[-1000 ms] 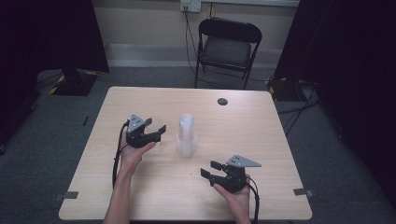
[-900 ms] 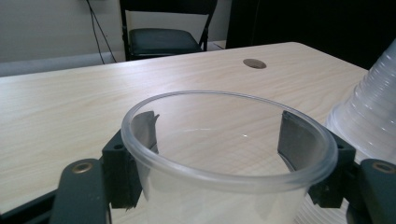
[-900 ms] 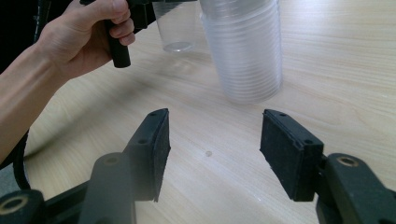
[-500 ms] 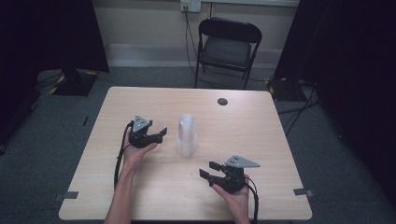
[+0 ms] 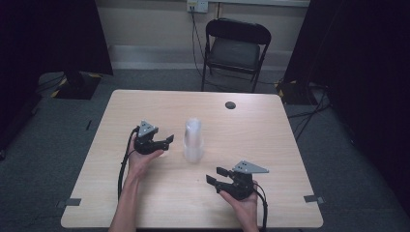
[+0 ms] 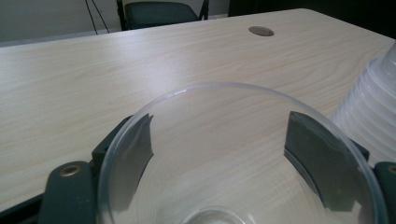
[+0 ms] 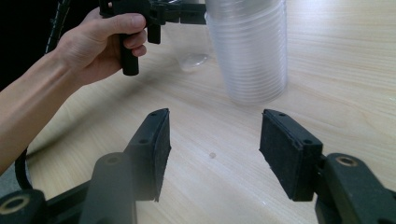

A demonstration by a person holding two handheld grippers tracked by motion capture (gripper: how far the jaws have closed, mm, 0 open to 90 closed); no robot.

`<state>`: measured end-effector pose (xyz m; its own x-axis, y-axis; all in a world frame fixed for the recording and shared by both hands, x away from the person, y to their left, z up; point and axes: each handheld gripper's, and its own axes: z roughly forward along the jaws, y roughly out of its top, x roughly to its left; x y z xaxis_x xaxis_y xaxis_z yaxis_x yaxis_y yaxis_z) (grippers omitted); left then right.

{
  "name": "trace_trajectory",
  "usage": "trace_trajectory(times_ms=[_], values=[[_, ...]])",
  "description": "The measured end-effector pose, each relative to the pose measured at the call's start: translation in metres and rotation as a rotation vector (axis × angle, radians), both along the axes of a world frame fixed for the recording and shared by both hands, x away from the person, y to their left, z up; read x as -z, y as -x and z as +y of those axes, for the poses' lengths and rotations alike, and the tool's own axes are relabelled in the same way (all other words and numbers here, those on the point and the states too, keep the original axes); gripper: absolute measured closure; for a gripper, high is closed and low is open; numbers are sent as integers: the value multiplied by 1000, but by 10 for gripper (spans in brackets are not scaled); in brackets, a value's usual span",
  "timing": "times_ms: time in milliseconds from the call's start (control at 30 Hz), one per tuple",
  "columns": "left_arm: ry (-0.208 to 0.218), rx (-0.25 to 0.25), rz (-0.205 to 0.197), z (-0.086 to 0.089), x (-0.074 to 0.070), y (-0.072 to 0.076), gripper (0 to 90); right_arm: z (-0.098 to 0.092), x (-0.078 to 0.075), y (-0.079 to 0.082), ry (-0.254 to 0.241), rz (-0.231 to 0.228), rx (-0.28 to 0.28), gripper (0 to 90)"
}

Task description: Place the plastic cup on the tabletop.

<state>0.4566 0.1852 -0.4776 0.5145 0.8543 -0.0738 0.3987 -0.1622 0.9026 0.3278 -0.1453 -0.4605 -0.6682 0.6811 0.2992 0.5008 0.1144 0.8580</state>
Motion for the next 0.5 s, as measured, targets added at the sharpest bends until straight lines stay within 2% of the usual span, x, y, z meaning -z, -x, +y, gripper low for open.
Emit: trace_trajectory(times_ms=[233,300,400,433,500], values=[[14,-3,26,0,7,2,177,-1,0,0,-1,2,3,430],[-1,-1,32,1,8,3,165,-1,0,0,-2,2,4,430],[9,-4,31,1,8,4,157,-1,0,0,-2,1,3,430],[-2,-12,34,2,7,6,157,-1,1,0,-2,1,3,430],[24,-7,29,3,4,10,155,-1,1,0,-4,-2,8,430]])
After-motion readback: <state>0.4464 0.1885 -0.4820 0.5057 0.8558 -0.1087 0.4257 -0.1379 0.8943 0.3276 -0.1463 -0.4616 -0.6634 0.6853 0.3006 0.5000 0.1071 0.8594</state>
